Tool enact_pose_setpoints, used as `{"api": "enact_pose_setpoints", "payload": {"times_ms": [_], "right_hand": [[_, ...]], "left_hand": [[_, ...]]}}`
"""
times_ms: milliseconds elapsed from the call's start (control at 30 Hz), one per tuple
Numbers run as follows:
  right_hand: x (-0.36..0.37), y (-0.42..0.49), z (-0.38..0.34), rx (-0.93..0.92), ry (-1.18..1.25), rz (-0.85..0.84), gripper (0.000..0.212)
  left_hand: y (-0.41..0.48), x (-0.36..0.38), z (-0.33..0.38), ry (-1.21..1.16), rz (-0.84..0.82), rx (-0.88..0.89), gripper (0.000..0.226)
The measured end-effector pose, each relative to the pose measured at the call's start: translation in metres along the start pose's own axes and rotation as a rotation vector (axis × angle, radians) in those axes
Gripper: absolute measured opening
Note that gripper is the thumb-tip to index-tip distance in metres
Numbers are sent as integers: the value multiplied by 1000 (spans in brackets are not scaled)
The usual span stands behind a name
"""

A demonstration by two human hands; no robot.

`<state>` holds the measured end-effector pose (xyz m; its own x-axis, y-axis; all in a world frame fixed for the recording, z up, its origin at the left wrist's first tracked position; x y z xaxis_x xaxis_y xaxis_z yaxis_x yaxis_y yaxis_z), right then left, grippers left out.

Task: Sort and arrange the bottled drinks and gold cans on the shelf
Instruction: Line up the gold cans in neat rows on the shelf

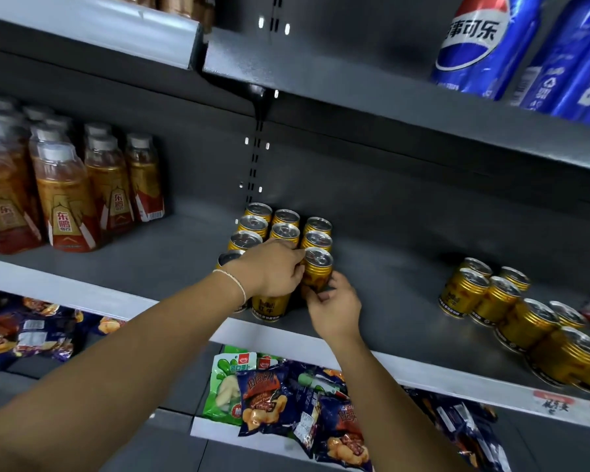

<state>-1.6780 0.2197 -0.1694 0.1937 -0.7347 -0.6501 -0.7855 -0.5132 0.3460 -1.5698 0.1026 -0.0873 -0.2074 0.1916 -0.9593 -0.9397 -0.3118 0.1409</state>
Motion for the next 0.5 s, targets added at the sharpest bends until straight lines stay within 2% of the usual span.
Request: {"api": "enact_pose_setpoints", "payload": {"times_ms": [133, 267, 367, 500], "right_hand": [[-20, 0, 11, 28, 15, -8, 62], [-68, 1, 39, -59, -100, 71, 46], [-118, 8, 66, -92, -216, 131, 42], [-187, 17, 110, -6, -436, 137, 45]], "left_hand": [[8, -6, 21, 72, 40, -19, 42], [26, 2, 66, 20, 123, 56, 34], [49, 18, 110, -39, 113, 135, 34], [78, 47, 169, -148, 74, 161, 42]]}}
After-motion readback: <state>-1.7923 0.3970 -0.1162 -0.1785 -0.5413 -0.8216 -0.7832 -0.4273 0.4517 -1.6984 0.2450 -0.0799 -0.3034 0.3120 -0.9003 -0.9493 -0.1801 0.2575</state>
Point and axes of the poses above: each hand's wrist, its own y-axis towards the middle knuckle, its own x-axis out of the palm, z = x × y, the point moved 1 cm from there along y, towards the middle knuckle, and after that the axes turned 9 degrees about -y, right-handed, at the moved point
